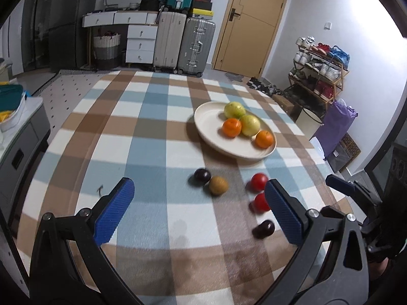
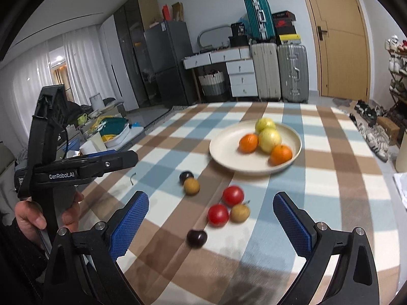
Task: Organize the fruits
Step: 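Lower the right tool onto a dark plum and close its fingers, then grasp a second dark plum with the left tool while the right tool holds its plum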
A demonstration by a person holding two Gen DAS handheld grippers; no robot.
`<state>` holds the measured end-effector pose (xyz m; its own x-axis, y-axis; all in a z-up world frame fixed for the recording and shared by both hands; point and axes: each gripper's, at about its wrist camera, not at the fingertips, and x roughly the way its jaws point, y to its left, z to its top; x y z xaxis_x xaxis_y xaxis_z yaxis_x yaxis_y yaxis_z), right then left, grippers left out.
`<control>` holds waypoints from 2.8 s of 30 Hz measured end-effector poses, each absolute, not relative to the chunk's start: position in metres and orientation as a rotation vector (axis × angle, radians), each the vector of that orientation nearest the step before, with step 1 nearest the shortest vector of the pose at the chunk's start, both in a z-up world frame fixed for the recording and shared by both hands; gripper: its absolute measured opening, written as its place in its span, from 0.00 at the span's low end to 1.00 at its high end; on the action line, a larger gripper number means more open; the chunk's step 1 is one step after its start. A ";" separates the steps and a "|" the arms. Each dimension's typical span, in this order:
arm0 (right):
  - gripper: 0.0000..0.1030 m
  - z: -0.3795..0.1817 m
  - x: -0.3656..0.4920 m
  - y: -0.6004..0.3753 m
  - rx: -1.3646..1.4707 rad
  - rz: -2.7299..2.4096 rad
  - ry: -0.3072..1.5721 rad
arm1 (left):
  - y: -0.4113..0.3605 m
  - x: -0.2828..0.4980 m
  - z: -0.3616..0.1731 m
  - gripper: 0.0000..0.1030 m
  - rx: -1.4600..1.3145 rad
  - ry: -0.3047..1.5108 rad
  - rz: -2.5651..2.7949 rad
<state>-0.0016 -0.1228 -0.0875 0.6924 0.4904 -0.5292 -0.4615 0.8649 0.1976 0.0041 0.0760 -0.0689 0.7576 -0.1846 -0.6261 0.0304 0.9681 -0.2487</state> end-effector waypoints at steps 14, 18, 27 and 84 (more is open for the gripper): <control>0.97 -0.129 0.005 -0.109 0.083 0.520 0.713 | 0.087 -0.001 -0.096 0.99 -0.266 0.761 -0.107; 0.95 -0.136 0.007 -0.101 0.065 0.521 0.742 | 0.088 0.001 -0.100 0.99 -0.276 0.772 -0.112; 0.70 -0.145 0.011 -0.087 0.016 0.515 0.794 | 0.095 -0.001 -0.108 0.99 -0.299 0.792 -0.109; 0.25 -0.136 0.034 -0.129 0.150 0.561 0.772 | 0.071 0.125 -0.143 0.88 -0.215 0.918 -0.207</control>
<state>0.0342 -0.1286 -0.1358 0.5791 0.5314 -0.6183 -0.4244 0.8440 0.3278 0.1246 0.0707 -0.1429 0.5904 -0.2673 -0.7616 0.0845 0.9588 -0.2711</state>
